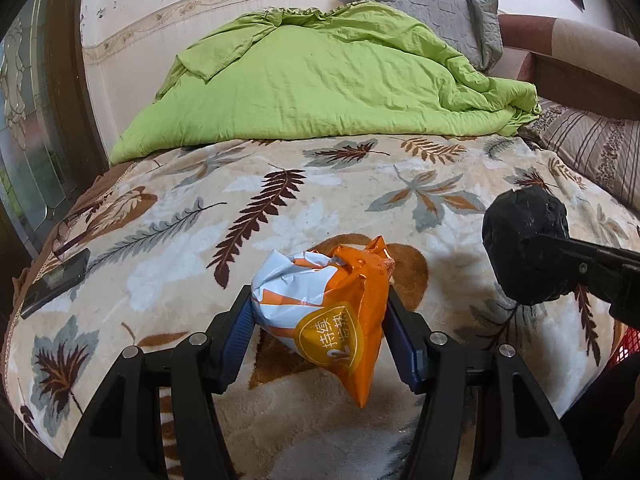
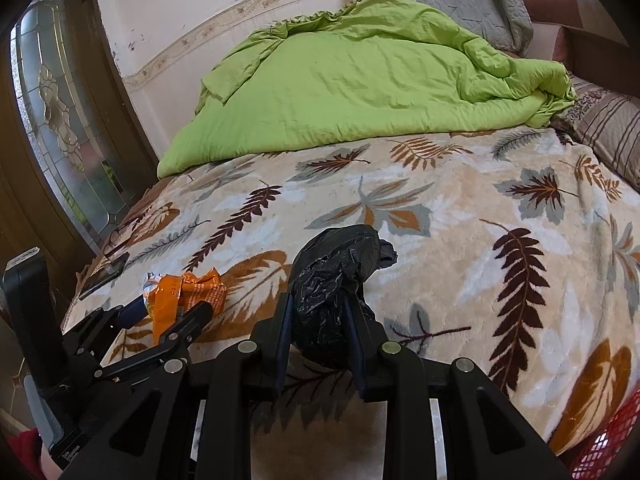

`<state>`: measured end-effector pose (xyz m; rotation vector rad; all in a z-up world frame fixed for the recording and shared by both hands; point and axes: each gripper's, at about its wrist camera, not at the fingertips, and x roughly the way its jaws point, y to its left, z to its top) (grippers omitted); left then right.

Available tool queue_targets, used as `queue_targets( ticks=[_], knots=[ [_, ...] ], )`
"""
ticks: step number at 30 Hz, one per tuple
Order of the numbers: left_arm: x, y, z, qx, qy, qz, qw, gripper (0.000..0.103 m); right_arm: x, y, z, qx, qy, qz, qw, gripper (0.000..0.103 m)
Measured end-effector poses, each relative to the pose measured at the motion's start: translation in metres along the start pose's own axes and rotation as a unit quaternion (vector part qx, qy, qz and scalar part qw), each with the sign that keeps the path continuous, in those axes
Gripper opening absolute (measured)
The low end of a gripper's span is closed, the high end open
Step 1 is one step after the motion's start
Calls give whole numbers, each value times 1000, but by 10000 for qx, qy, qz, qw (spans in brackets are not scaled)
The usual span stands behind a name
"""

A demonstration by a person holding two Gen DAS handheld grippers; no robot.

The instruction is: Collect trash

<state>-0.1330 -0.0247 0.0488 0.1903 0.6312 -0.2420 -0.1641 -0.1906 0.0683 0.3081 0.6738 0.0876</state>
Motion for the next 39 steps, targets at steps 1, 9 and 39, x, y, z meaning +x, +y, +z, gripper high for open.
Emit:
queue_targets(
  ticks=[1,9,39],
  knots=[
    [1,0,0,5,-5,0,10000,60,1,0,0,9,16,-11,10000,28],
    [1,1,0,-1,-32,-3,10000,60,5,2,-1,-8,73,-46,10000,28],
    [-97,-199,62,1162,-189,-3086,9439,61,-225,-174,-47,1783,-1002,-1294,9703,28]
  ],
)
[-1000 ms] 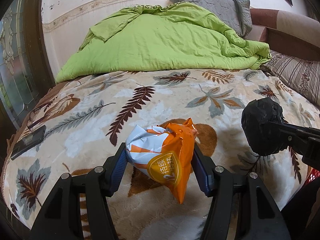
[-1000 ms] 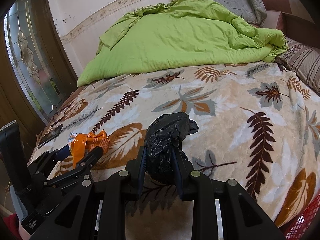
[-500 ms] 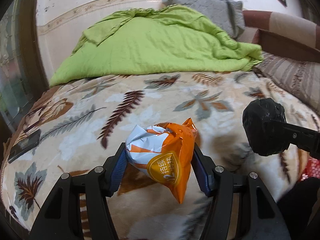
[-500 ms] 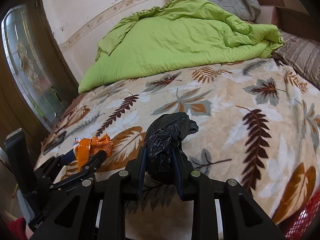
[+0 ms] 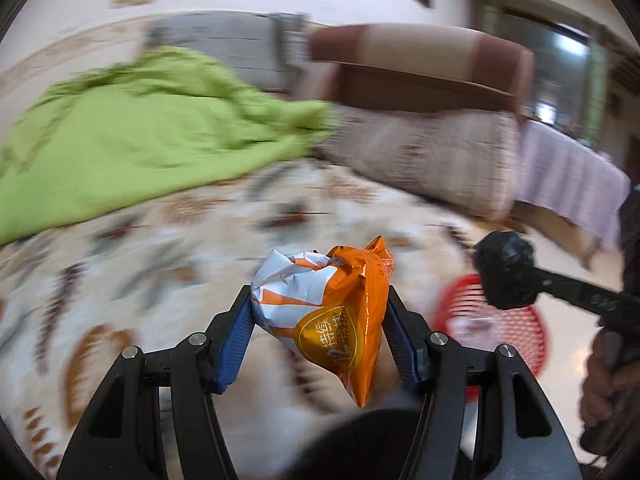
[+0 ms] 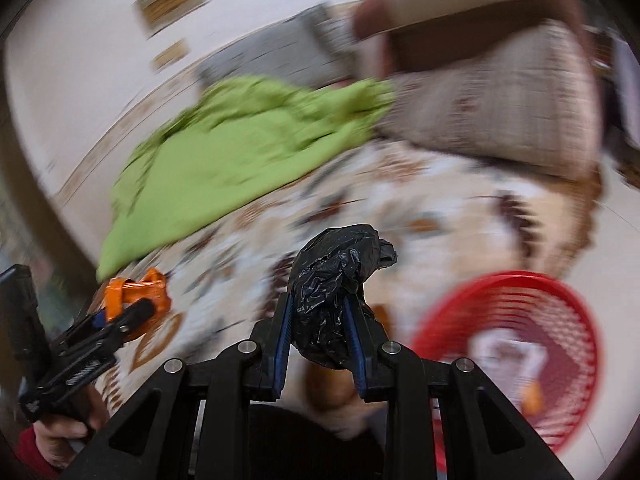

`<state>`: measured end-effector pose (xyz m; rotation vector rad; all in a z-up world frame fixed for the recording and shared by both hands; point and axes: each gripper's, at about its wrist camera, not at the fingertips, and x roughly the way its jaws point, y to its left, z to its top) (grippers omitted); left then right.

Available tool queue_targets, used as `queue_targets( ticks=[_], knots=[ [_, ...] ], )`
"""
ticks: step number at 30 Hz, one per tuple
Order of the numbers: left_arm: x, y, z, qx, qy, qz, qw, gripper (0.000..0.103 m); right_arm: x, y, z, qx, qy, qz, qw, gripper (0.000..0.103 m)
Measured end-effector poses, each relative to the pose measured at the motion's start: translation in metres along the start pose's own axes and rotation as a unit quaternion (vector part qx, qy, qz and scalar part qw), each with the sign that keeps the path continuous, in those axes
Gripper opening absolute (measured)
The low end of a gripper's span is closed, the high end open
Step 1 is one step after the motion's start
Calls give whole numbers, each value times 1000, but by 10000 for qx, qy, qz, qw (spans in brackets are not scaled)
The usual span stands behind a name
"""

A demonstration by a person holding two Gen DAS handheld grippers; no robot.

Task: Collect trash
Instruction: 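Carry the bag and wrapper to the red wastebasket and open both tools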

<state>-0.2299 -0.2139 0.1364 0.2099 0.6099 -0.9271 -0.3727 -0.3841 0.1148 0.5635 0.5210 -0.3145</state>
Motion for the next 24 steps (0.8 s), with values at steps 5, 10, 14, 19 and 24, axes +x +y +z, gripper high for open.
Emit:
queue_targets(
  ticks=[5,10,14,19,24],
  knots=[
    [44,-71,14,180,453,-1048,9933,61,-44,-67,3,493,-274,-590,9967,28],
    [89,-123,11,365,922,-1667,9810,63,-51,-107,-1,925,-242,-837,9919,30],
    [106,-139,5,463,1126,-1804,9760,76,-42,-123,-5,1151,-66,-1031,9880,48],
    [91,-115,7,238,881,-1571,9834,80,-47,-128,-5,1181,-77,-1300,9844,59],
    [51,-69,10,21,415,-1144,9926,93,-51,-102,2,865,-187,-1796,9797,82]
  ],
)
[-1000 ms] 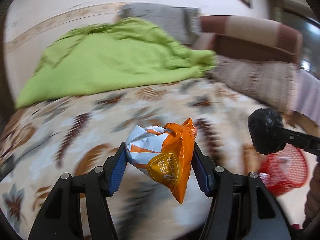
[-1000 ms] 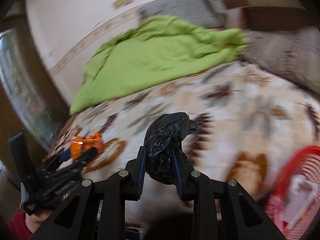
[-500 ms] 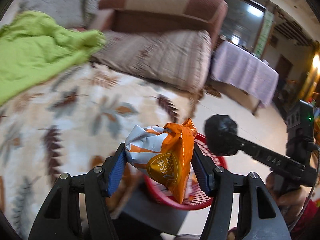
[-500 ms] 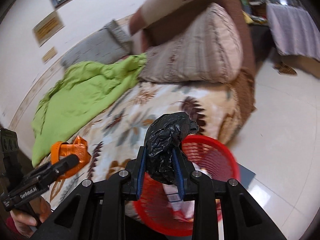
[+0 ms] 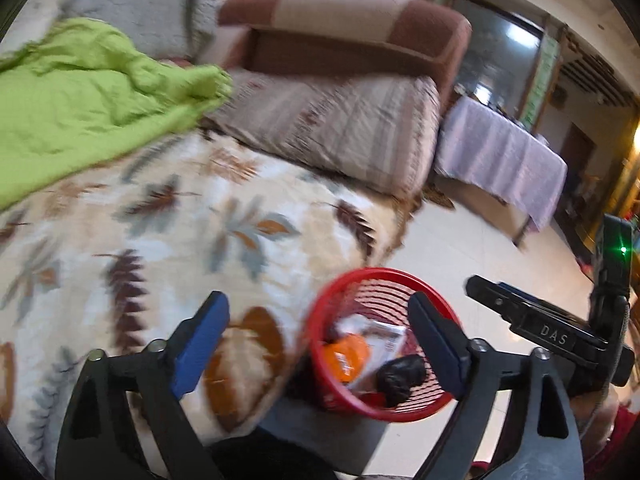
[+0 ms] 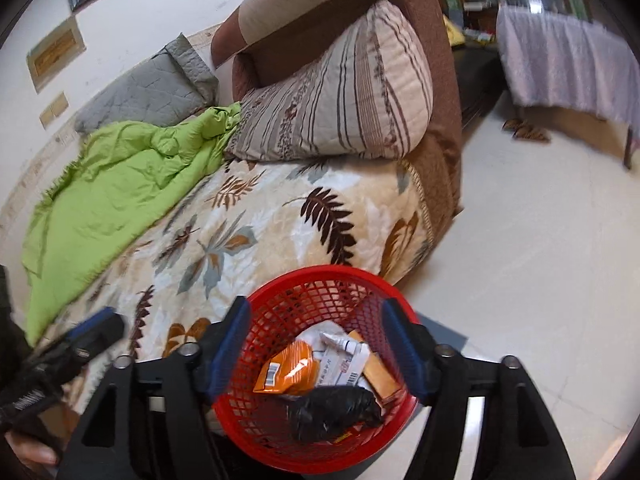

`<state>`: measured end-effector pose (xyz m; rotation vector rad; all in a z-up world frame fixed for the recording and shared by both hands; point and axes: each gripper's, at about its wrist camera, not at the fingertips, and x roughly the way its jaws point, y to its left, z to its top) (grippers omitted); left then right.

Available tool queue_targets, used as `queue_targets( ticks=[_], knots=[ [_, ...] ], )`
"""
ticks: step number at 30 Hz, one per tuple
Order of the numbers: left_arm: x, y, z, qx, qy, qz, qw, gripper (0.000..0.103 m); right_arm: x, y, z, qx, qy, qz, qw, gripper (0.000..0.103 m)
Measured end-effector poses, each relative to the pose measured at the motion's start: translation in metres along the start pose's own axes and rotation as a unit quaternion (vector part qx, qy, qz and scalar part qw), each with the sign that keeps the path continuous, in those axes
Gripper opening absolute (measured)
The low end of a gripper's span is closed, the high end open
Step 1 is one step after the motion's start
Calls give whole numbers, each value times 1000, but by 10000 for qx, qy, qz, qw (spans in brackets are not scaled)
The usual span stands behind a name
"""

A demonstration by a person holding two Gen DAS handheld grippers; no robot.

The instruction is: Collect trash

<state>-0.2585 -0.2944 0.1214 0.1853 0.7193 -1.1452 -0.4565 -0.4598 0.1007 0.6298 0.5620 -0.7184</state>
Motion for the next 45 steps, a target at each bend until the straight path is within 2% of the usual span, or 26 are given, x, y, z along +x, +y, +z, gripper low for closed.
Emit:
queue_targets(
  ticks=[3,6,9,12,15,18,21,26,34,39,45],
  knots=[
    [-36,25,-9,-12,-289,375,9989,94,-11,27,-5,-290,-160,-378,9987,90],
    [-66,48,-21,11,-468,717,9963,97,-24,58,-14,-609,-317,-560,9961,98],
    [-98,71,-40,41,-594,1098,9922,99,-35,85,-28,-814,-377,-616,9941,100],
    [-121,88,-61,-37,-738,1443,9868,101,-39,107,-42,-974,-363,-847,9910,103],
    [-134,97,-78,-90,-866,1779,9802,102,-41,125,-59,-1180,-306,-850,9889,103],
    [-140,106,-89,-107,-873,2091,9739,103,-41,141,-73,-1394,-274,-1049,9843,103],
    [-144,115,-94,-205,-846,2197,9717,103,-41,155,-85,-1647,-254,-1225,9784,103],
    [-152,124,-99,-182,-1004,2453,9641,103,-48,170,-95,-1922,-412,-1238,9727,103],
    [-147,127,-100,-117,-947,2567,9618,103,-50,174,-100,-1903,-446,-1229,9730,103],
    [-137,120,-101,162,-814,2823,9557,103,-49,173,-100,-1870,-438,-1186,9742,103],
    [-129,117,-104,180,-723,2786,9575,103,-44,170,-99,-1803,-386,-1157,9760,103]
  ],
)
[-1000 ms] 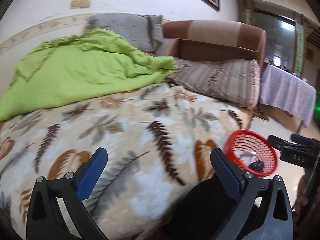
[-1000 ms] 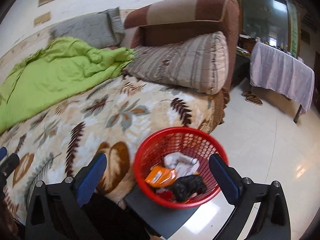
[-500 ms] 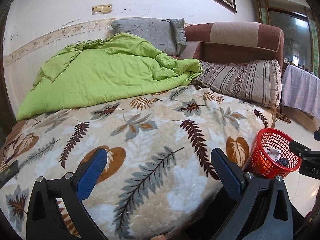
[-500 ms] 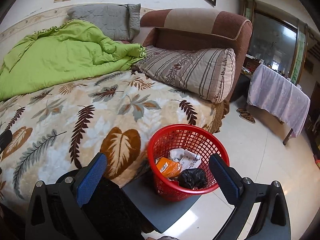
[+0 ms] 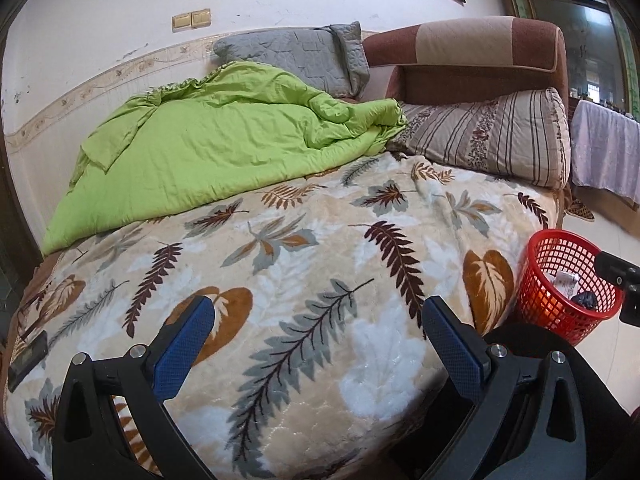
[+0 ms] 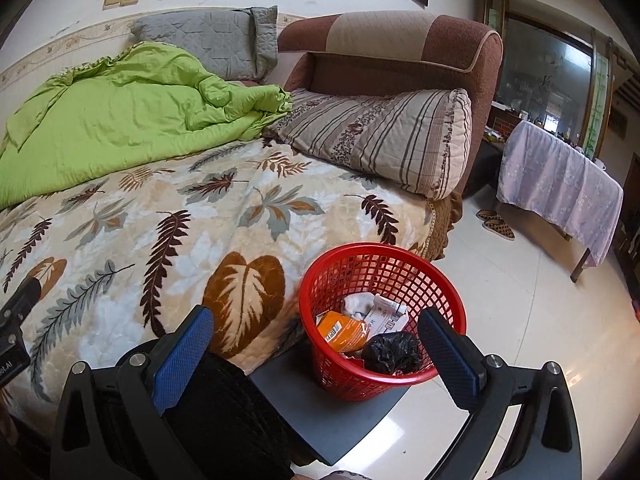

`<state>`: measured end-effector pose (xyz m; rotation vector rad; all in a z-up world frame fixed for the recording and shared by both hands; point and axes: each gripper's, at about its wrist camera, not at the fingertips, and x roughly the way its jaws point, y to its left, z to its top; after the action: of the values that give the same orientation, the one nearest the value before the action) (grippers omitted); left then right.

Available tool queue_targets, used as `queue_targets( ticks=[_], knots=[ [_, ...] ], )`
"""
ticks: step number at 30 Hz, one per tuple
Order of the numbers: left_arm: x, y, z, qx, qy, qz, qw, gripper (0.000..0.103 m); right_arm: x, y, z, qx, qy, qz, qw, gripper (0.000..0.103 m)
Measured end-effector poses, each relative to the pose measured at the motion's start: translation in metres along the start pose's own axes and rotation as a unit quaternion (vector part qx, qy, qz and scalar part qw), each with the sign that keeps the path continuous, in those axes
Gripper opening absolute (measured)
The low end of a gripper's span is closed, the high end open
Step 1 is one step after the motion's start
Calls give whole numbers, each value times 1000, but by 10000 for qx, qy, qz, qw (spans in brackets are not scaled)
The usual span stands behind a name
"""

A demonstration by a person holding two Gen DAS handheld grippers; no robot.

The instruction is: Collect trash

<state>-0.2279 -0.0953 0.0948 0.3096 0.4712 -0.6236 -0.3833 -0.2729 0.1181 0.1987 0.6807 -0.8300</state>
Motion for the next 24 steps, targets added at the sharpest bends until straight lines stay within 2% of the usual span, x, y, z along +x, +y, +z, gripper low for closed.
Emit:
queue_targets(
  ticks=[24],
  knots=[
    [6,3,-3,-97,120,-90,9998,103,9,-3,-2,66,106,19,9999,103]
  ],
)
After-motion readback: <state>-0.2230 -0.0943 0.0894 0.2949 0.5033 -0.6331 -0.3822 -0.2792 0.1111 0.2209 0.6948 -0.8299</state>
